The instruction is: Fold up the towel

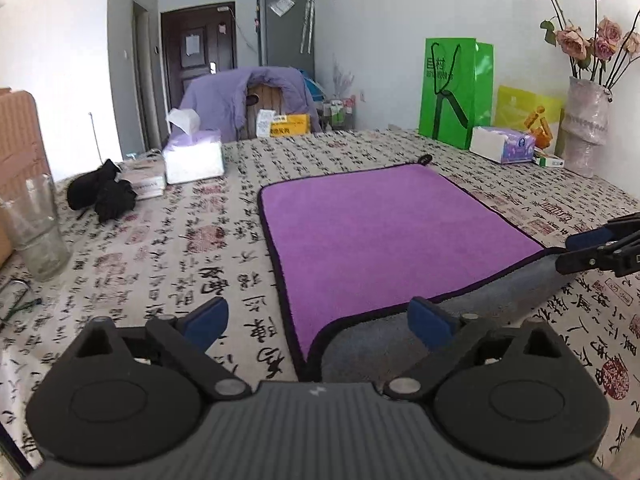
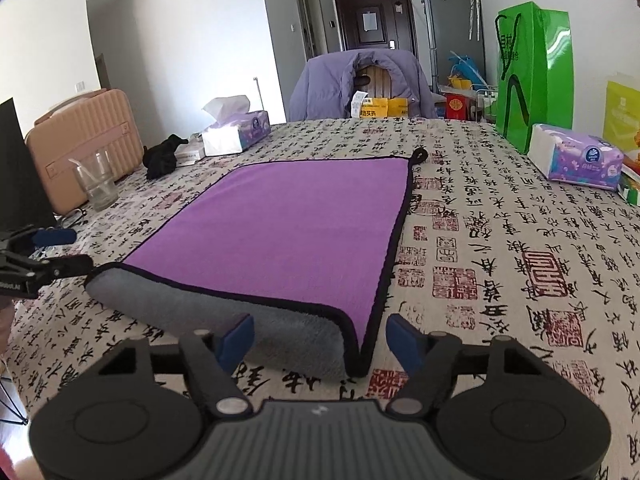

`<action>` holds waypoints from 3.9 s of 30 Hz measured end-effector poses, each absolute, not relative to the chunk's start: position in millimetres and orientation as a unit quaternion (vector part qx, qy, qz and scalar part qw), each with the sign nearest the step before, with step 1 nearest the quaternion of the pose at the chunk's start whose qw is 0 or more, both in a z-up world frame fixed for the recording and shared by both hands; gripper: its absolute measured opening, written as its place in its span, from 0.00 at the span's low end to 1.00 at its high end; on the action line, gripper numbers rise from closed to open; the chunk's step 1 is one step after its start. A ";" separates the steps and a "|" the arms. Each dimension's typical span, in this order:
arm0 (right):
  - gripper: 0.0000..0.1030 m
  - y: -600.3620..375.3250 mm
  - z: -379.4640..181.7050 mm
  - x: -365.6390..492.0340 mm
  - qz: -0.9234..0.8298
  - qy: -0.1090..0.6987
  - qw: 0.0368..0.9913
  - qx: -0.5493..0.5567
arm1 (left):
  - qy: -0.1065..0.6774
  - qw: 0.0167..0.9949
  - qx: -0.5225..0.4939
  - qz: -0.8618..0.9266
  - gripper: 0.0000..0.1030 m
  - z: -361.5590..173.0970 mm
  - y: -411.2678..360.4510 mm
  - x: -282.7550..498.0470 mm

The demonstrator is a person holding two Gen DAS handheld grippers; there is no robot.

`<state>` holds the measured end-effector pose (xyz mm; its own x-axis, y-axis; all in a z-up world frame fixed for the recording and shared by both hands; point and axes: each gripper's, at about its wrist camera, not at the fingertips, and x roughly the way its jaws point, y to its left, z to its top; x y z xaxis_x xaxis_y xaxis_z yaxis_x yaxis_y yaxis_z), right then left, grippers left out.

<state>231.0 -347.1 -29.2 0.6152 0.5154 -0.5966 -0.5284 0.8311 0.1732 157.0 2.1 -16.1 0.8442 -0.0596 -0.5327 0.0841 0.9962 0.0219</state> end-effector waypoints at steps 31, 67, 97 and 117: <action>0.18 -337.9 -39.1 243.5 0.322 0.338 0.883 -0.050 | 0.338 0.936 0.006 -0.096 0.32 -38.4 5.6 176.2; 0.05 -330.8 -13.6 235.8 0.316 0.296 0.899 -0.070 | 0.265 0.953 0.126 -0.071 0.06 -23.0 -23.8 161.2; 0.05 -323.2 10.2 268.3 0.312 0.277 0.906 -0.071 | 0.245 0.958 0.141 -0.059 0.06 -1.6 -18.1 194.3; 0.05 -315.2 18.9 303.5 0.315 0.275 0.905 -0.077 | 0.241 0.958 0.147 -0.057 0.06 6.9 -9.7 230.1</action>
